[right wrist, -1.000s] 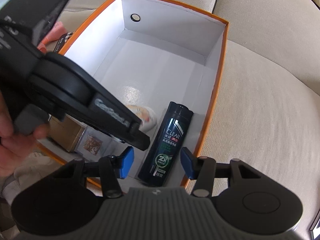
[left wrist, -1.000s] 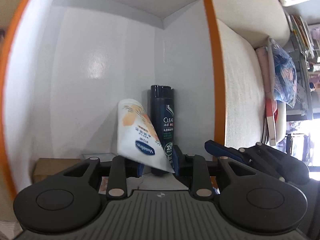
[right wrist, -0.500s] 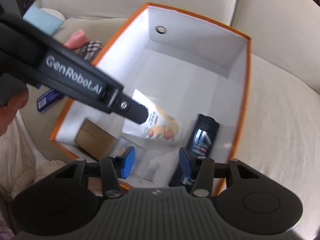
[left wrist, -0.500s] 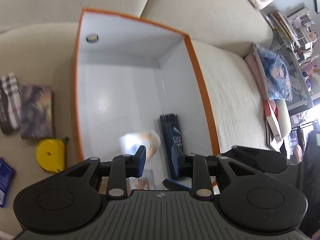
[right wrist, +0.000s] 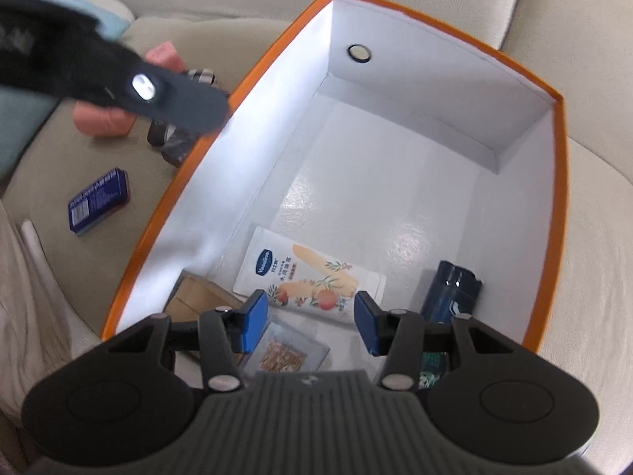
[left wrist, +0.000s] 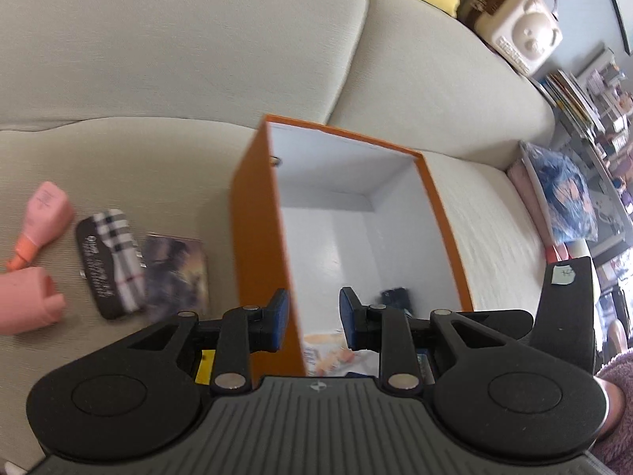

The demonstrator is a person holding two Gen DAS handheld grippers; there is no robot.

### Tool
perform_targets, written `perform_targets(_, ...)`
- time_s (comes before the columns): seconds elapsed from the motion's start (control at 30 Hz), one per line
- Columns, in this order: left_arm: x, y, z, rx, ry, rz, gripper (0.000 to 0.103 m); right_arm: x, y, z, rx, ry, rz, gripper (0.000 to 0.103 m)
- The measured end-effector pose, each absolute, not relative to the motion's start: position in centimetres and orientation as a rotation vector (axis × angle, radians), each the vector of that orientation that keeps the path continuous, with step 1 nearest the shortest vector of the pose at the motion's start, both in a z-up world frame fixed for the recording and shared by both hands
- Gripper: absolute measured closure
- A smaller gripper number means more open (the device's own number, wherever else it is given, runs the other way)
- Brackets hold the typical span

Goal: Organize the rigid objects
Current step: 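Withdraw the left gripper while lowering the right gripper into the box toward the lotion tube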

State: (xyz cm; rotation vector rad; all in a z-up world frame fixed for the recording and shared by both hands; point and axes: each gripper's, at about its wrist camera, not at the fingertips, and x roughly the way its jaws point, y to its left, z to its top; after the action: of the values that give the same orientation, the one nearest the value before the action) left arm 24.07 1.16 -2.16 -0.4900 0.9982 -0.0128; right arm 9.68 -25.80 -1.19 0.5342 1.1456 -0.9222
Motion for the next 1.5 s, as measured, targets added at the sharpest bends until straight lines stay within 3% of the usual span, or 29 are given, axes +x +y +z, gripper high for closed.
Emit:
perform_targets(0.37, 25.2, 2.2, -5.4, -0.525, 1.062, -0.074, 0.072, 13.0, -29.7, -5.0, 0.422, 1.404, -0.725, 0.053)
perform_targets(0.5, 25.7, 1.9, -6.2, -0.516, 1.075, -0.092, 0.072, 13.6, -30.7, -6.5, 0.405, 1.473, -0.661, 0.049)
perform_targets(0.73, 26.2, 1.9, -7.1, -0.52, 1.083, -0.099, 0.079, 11.0, -33.0, -6.5, 0.581, 1.443, -0.771, 0.056)
perform_targets(0.83, 26.2, 1.7, -7.1, -0.514, 1.084, -0.095, 0.079, 10.2, -33.1, -6.5, 0.581, 1.442, -0.81, 0.056)
perform_targets(0.97, 26.2, 1.7, -7.1, -0.516, 1.087, -0.09, 0.079, 11.1, -32.8, -7.0, 0.557, 1.435, -0.804, 0.048)
perform_targets(1.07, 26.2, 1.8, -7.1, -0.52, 1.09, -0.087, 0.079, 11.6, -32.8, -8.2, 0.555, 1.472, -0.841, 0.053)
perform_targets(1.5, 26.1, 1.1, -6.9, -0.509, 1.098, -0.072, 0.079, 6.6, -30.9, -6.7, 0.944, 1.262, -1.028, 0.054)
